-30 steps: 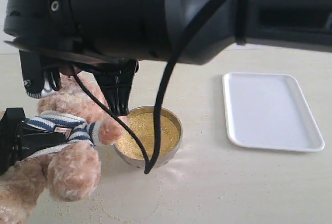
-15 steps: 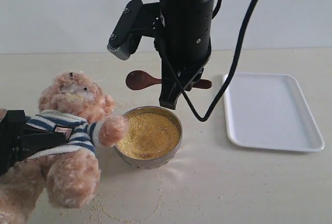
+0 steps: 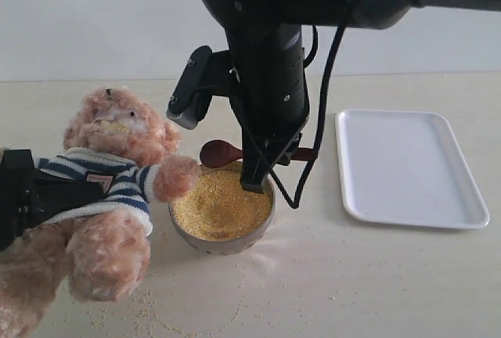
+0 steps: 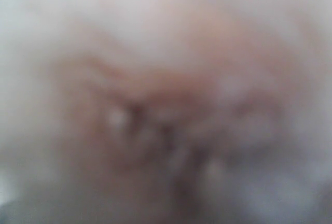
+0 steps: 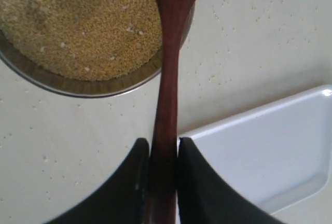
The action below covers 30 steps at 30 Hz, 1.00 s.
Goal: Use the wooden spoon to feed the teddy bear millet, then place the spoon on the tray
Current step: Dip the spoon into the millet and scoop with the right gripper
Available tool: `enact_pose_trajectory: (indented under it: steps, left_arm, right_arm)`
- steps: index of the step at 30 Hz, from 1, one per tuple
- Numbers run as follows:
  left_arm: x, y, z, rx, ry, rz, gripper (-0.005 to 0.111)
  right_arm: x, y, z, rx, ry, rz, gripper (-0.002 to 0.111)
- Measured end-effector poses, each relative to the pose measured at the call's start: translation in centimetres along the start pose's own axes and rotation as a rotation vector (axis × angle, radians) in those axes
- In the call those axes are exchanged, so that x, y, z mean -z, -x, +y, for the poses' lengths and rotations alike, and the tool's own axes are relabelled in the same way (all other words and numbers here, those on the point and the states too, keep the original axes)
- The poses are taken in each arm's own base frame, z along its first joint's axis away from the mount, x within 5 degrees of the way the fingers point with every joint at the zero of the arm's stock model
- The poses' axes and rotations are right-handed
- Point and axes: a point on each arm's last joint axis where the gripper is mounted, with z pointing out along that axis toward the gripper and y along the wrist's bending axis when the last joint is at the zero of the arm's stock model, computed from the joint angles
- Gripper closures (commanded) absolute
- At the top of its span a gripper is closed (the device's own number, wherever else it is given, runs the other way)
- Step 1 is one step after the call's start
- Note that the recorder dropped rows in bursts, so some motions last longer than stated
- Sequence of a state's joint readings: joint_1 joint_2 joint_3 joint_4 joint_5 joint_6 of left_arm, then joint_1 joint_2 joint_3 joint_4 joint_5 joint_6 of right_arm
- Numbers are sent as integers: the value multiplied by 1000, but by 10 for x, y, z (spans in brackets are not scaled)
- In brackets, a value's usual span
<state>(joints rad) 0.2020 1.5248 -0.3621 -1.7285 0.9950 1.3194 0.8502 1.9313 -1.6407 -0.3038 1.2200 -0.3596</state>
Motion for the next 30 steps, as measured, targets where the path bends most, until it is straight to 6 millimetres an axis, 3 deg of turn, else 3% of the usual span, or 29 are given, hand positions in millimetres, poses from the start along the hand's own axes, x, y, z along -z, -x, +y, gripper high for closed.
enact_pose_trajectory:
  steps: [5, 11, 19, 30]
  left_arm:
    - [0, 1, 1, 15, 17, -5, 102]
    - [0, 12, 3, 38, 71, -41, 102]
    - [5, 28, 2, 41, 73, -99, 102]
    - [7, 30, 3, 52, 68, -108, 102]
  right_arm:
    - [-16, 2, -1, 15, -29, 54, 109]
    - [-16, 3, 0, 17, -50, 61, 109]
    - [-19, 7, 18, 74, -55, 82, 109]
    - [-29, 0, 24, 94, -60, 127, 109]
